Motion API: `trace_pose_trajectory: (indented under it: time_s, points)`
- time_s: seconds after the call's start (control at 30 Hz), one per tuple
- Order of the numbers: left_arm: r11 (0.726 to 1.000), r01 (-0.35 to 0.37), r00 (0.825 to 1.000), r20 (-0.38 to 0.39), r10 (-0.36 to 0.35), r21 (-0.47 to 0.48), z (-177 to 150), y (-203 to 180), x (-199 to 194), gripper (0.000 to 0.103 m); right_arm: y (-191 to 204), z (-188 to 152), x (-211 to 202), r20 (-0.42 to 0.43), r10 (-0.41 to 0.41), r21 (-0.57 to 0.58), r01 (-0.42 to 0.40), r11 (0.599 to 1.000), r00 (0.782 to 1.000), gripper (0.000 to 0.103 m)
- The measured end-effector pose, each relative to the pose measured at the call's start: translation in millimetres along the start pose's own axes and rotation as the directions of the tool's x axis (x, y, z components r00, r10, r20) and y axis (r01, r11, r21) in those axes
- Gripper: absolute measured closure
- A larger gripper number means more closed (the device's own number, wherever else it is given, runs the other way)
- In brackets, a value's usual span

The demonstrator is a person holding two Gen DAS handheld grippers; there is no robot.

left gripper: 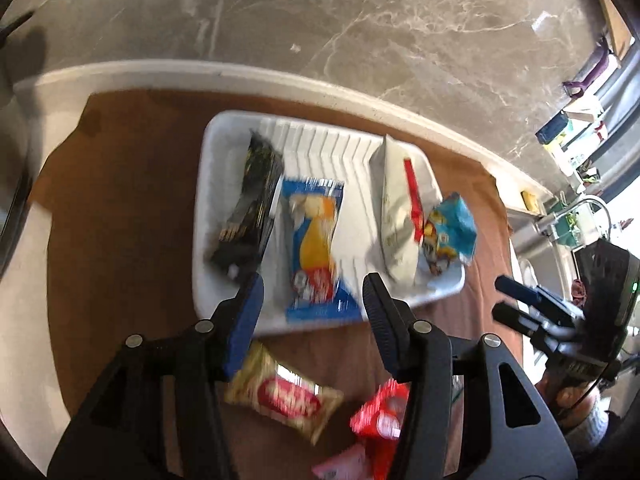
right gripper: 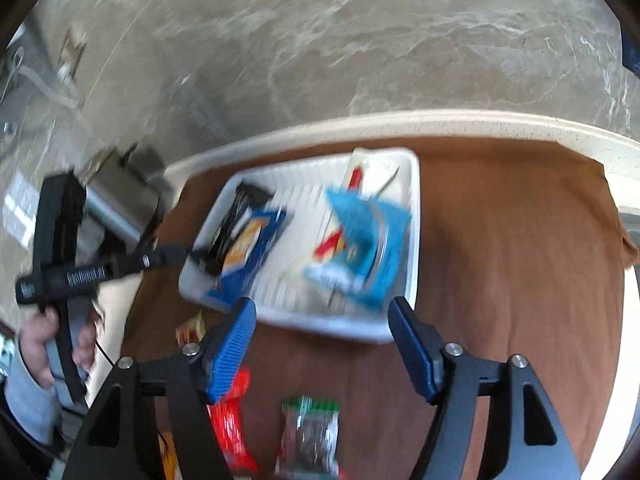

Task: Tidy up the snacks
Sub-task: 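Lower both packets into the white tray and open both tools, then grasp the gold-and-red packet with left tool while right tool grasps the nut bag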

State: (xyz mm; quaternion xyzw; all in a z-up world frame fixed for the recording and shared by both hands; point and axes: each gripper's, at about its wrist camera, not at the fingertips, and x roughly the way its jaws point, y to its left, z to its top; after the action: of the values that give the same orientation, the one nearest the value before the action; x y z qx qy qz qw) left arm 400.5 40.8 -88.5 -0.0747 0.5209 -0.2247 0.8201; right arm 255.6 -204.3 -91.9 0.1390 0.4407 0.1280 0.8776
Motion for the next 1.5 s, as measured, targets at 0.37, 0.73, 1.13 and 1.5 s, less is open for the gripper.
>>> trace_pose_trajectory:
  time_s: [0.37,0.73,1.13,1.5]
  points:
    - [0.983,-0.060,0.989,-0.142,0.035,-0.173,-82.1,31.5,0.8,0.053,19.7,-67.9,32.6,-0.157,-0.075,-0.075,0.064,0.995,0.985,0.031]
    - [0.936,-0.064,0.985,-0.173,0.003,-0.346,-94.4,42.6,19.2,0.046,33.1,-80.7,40.5,-0.157,-0.119,-0.138,0.098,0.986,0.980,0.030]
    - [0.941,-0.238,0.966,-0.160,0.203,-0.242,-73.7,7.0,39.7,0.041,42.3,-85.3,45.2,-0.145,-0.164,-0.175,0.138,0.975,0.976,0.025]
    - [0.925,-0.380,0.922,-0.079,0.379,0.003,-85.6,-27.6,53.3,0.054,57.3,-91.7,50.4,-0.109,-0.238,-0.297,0.197,0.934,0.965,0.041]
